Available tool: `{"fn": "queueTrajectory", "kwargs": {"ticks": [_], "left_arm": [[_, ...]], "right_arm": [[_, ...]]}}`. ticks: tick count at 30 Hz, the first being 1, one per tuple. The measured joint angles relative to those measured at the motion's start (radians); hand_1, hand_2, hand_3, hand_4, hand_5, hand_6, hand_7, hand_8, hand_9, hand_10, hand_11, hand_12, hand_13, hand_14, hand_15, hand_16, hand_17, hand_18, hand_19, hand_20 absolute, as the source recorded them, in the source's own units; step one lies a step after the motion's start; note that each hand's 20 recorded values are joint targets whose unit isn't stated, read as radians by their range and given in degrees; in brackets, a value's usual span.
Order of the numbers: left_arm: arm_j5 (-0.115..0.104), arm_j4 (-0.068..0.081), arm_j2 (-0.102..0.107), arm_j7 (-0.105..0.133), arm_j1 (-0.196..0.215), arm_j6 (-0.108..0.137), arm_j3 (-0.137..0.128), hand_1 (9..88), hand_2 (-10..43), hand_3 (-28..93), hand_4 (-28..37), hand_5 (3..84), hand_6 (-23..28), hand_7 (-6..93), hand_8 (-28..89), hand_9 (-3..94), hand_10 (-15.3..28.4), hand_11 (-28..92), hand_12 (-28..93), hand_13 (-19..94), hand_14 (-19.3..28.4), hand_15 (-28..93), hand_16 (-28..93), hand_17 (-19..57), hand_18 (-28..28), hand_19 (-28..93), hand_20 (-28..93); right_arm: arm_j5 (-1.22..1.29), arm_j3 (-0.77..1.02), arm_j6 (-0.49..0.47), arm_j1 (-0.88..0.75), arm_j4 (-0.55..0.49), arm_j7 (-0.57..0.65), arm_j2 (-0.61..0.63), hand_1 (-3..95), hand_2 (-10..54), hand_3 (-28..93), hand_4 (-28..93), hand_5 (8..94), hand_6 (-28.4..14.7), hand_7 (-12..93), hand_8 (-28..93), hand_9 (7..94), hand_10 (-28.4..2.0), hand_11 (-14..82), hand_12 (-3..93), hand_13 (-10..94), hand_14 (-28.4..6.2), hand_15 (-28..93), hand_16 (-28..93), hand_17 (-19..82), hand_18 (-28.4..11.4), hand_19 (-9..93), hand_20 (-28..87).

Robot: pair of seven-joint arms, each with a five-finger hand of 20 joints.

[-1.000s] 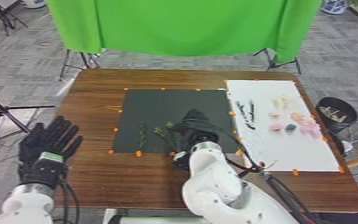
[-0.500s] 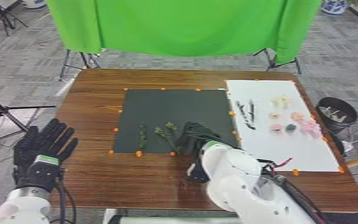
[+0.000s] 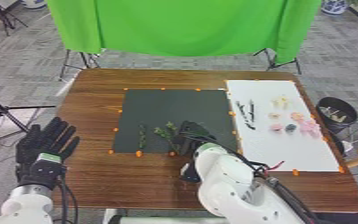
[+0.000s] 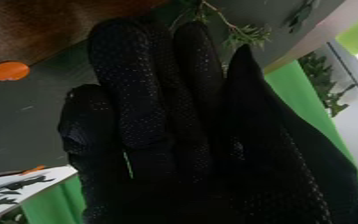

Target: Arrange flowers

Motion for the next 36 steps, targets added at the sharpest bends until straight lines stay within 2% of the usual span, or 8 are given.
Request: {"fn": "queueTrajectory", "kwargs": {"ticks": [4, 8, 10, 17, 25, 28, 30, 36], "left_arm": [[0.021, 0.0, 0.0, -0.002, 0.005, -0.001, 0.002, 28.4, 17.1, 73, -28.3, 46.4, 10.0, 20.4, -11, 39.3, 15.5, 24, 9, 28, 16.5, 44, -11, -6.4, 14.7, 42, 6], [0.128, 0.011, 0.0, -0.028, -0.001, -0.003, 0.019, 28.4, 17.3, 73, -28.3, 46.1, 9.9, 20.5, -11, 39.2, 15.4, 24, 9, 28, 16.5, 43, -11, -6.5, 14.7, 42, 6], [0.166, 0.016, 0.0, -0.048, -0.01, -0.004, 0.03, 28.4, 17.3, 73, -28.3, 46.1, 9.9, 20.5, -11, 39.2, 15.4, 24, 10, 28, 16.5, 43, -11, -6.6, 14.8, 42, 6], [0.148, 0.012, -0.001, -0.055, -0.009, -0.003, 0.015, 28.3, 17.4, 73, -28.3, 46.1, 9.9, 20.3, -11, 39.0, 15.4, 24, 10, 28, 16.5, 43, -10, -6.6, 14.8, 42, 6], [0.136, 0.008, -0.002, -0.039, 0.016, -0.005, -0.003, 28.3, 17.4, 73, -28.3, 46.0, 9.8, 20.4, -11, 39.0, 15.5, 24, 10, 28, 16.6, 43, -10, -6.6, 14.9, 42, 6], [0.136, 0.01, -0.003, -0.04, 0.012, -0.009, -0.001, 28.4, 17.4, 72, -28.3, 46.0, 9.8, 20.4, -11, 39.0, 15.4, 24, 10, 28, 16.5, 43, -10, -6.7, 14.9, 42, 6], [0.137, 0.011, -0.004, -0.041, 0.009, -0.012, -0.001, 28.3, 17.4, 73, -28.3, 46.0, 9.8, 20.5, -11, 39.0, 15.4, 24, 10, 28, 16.5, 43, -10, -6.7, 14.9, 42, 7], [0.137, 0.013, -0.007, -0.043, -0.001, -0.018, -0.003, 28.4, 17.4, 72, -28.3, 46.0, 9.8, 20.4, -11, 39.0, 15.4, 24, 10, 28, 16.5, 43, -10, -6.7, 14.9, 42, 7]], "right_arm": [[0.014, -0.001, 0.016, -0.008, -0.005, -0.008, 0.002, 41.5, 14.0, 73, -24, 67.7, -6.1, 48, 16, 76.9, -18.6, 14.0, 15.1, 77, -13.3, 51, 27, 42, -25.6, 92, 27], [0.012, -0.003, 0.018, -0.015, -0.005, -0.018, -0.009, 41.8, 13.8, 73, -25, 67.7, -6.2, 48, 16, 76.3, -18.7, 14.0, 15.1, 76, -13.3, 51, 27, 42, -25.4, 92, 26], [0.001, -0.009, 0.016, -0.017, -0.003, -0.021, -0.017, 41.8, 13.8, 73, -25, 67.8, -6.3, 47, 16, 75.7, -18.9, 14.0, 15.1, 76, -13.4, 52, 27, 41, -25.4, 92, 26], [-0.012, -0.027, 0.067, -0.017, -0.005, -0.018, -0.01, 37.9, 10.6, 75, -23, 67.9, -6.2, 48, 16, 75.5, -18.9, 15.0, 15.6, 76, -13.7, 53, 26, 42, -25.6, 92, 24], [-0.097, -0.062, 0.352, 0.01, -0.046, -0.02, 0.072, 34.2, 3.4, 76, -21, 61.6, -7.5, 50, 15, 72.1, -19.9, 15.6, 15.9, 75, -13.7, 54, 26, 42, -25.7, 93, 25], [-0.171, -0.047, 0.38, 0.026, -0.049, -0.01, 0.094, 32.5, 2.7, 77, -21, 60.7, -7.5, 42, 7, 69.7, -20.4, 15.9, 15.8, 73, -14.3, 55, 25, 41, -25.9, 93, 24], [-0.185, -0.016, 0.379, 0.033, -0.047, 0.001, 0.104, 31.4, 2.4, 76, -20, 61.0, -7.9, 37, -9, 67.9, -20.1, 15.5, 15.6, 73, -14.8, 56, 25, 41, -26.1, 93, 24], [-0.187, 0.118, 0.338, 0.039, -0.012, 0.069, 0.146, 32.2, -6.8, 73, -20, 56.2, -10.3, 20, -10, 58.2, -21.3, 12.6, 14.5, 67, -16.9, 56, 23, 38, -27.0, 93, 22]]}}
